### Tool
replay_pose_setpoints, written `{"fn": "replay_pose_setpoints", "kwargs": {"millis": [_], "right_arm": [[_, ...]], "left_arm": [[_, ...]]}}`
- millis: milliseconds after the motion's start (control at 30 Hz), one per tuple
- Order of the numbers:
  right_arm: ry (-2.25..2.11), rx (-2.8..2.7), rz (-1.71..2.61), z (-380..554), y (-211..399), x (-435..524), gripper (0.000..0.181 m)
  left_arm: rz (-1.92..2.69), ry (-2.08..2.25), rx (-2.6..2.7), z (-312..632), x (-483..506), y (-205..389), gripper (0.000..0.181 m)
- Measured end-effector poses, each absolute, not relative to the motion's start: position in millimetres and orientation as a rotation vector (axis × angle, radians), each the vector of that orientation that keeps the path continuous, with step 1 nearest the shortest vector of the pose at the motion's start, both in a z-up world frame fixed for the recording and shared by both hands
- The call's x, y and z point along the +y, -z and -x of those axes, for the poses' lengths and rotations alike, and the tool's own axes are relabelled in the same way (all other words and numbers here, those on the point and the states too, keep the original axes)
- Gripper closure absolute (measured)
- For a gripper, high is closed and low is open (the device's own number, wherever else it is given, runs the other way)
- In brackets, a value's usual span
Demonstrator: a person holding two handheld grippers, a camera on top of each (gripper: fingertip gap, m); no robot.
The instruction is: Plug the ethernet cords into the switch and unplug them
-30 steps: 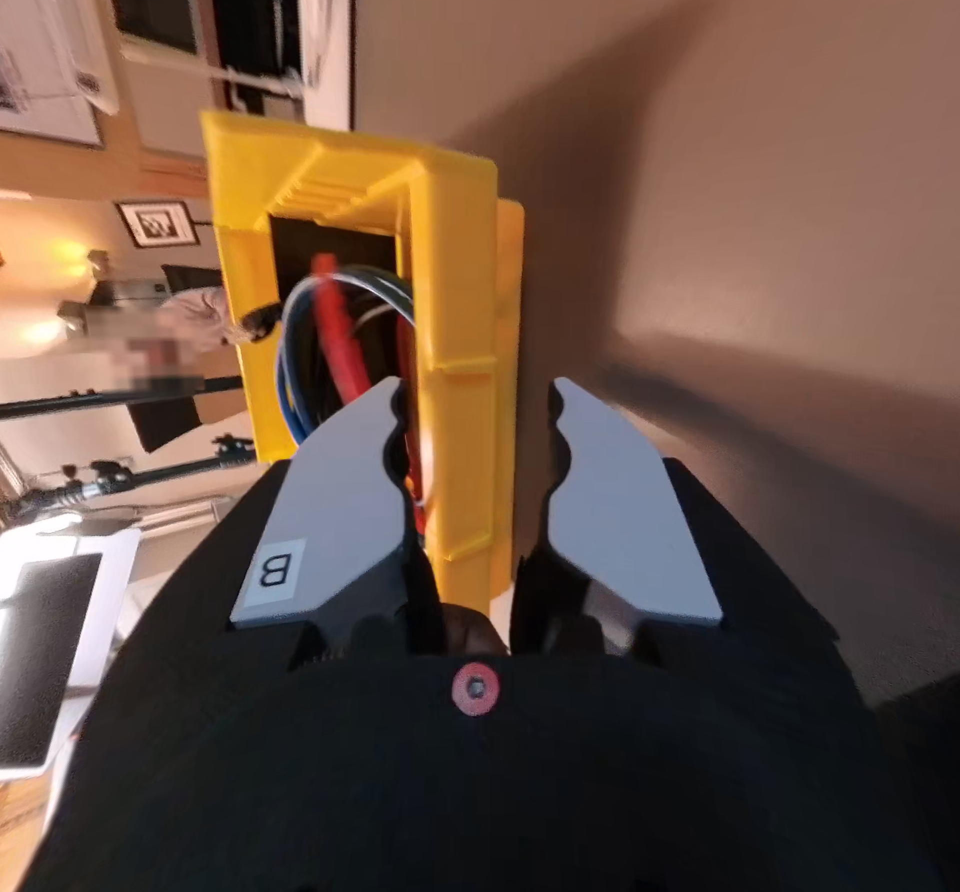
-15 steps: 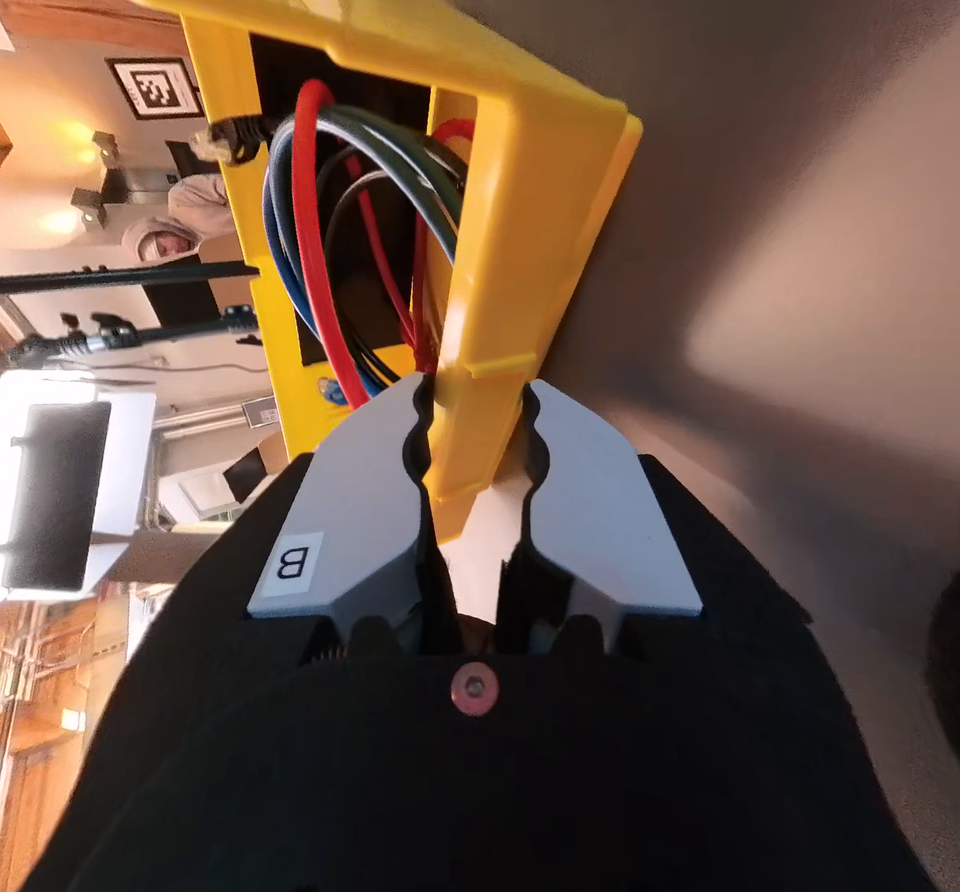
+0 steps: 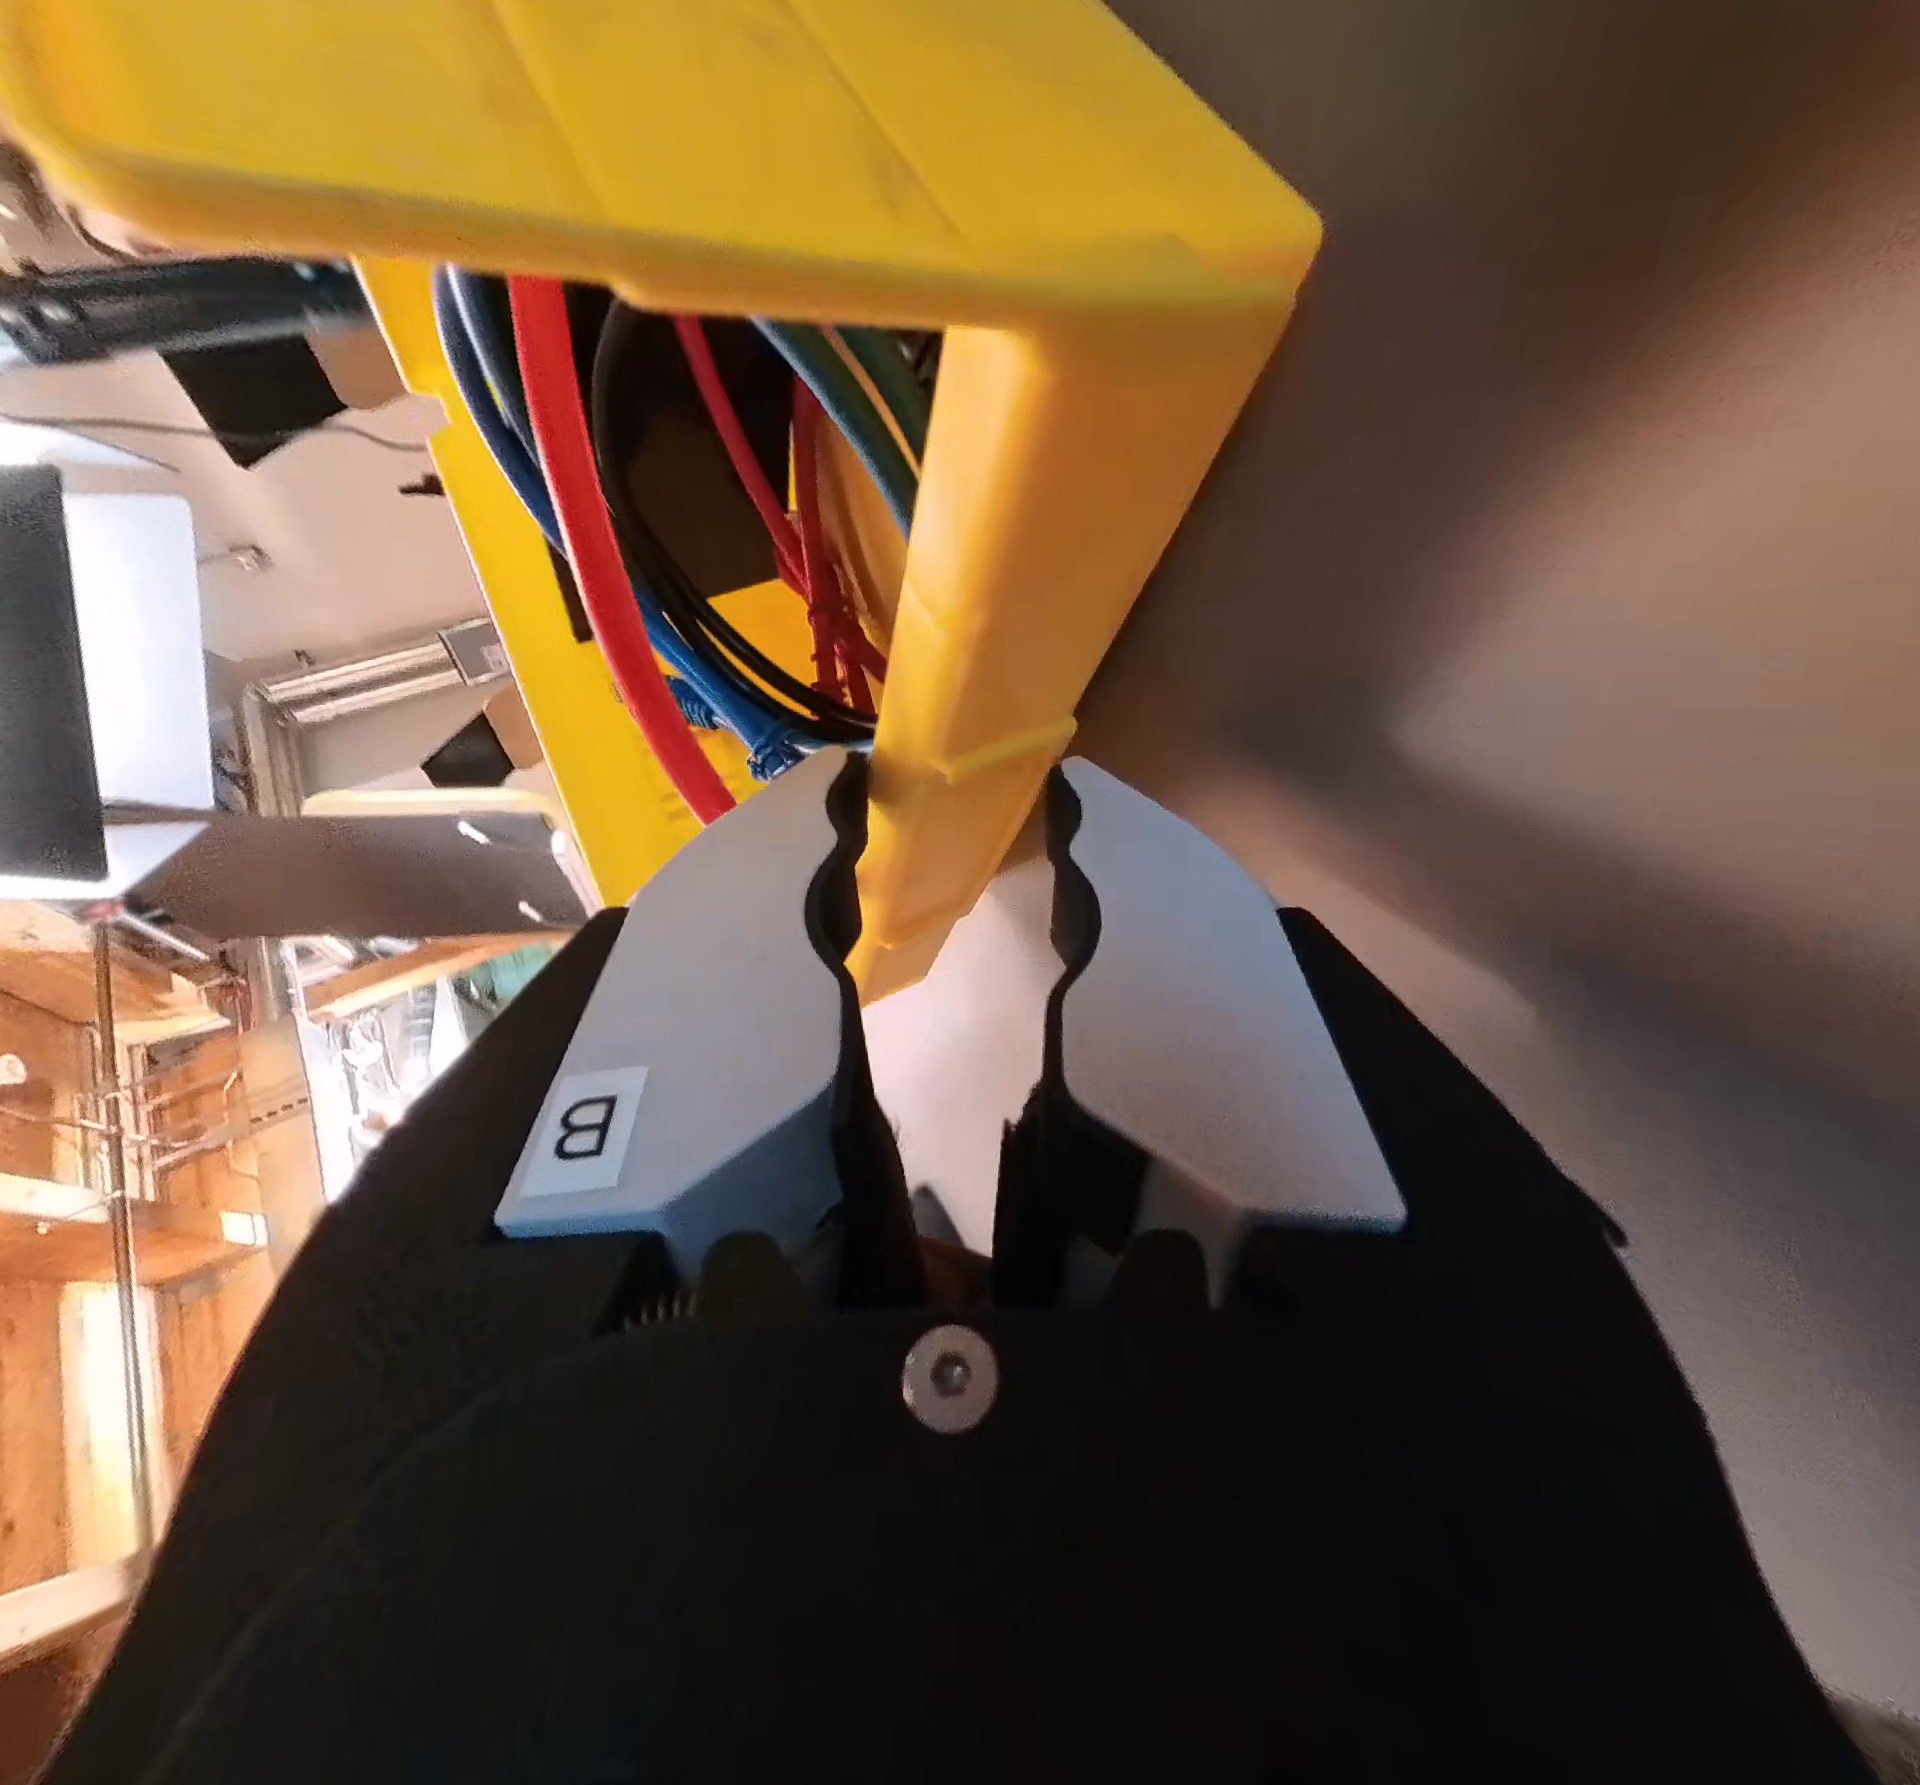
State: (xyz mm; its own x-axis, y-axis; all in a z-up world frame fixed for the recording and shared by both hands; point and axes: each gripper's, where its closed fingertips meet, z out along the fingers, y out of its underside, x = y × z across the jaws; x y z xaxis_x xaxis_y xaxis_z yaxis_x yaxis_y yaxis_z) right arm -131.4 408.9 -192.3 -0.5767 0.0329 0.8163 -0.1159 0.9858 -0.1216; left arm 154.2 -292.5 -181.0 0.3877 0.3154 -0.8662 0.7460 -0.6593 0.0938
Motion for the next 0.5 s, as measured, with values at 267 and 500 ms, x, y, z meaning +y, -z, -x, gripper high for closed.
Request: {"fn": "replay_pose_setpoints", "kwargs": {"millis": [267,500], "right_arm": [[-0.214,-2.212,-0.038,110.9,192.7,447.1,0.146],[-0.559,-2.294,0.033,84.1,163.1,437.8,0.118]], "left_arm": [[-2.177,0.937,1.015,-205.5,-276.7,181.6,0.148],[-2.658,1.036,1.307,-202.1,-214.0,146.1,0.109]]}}
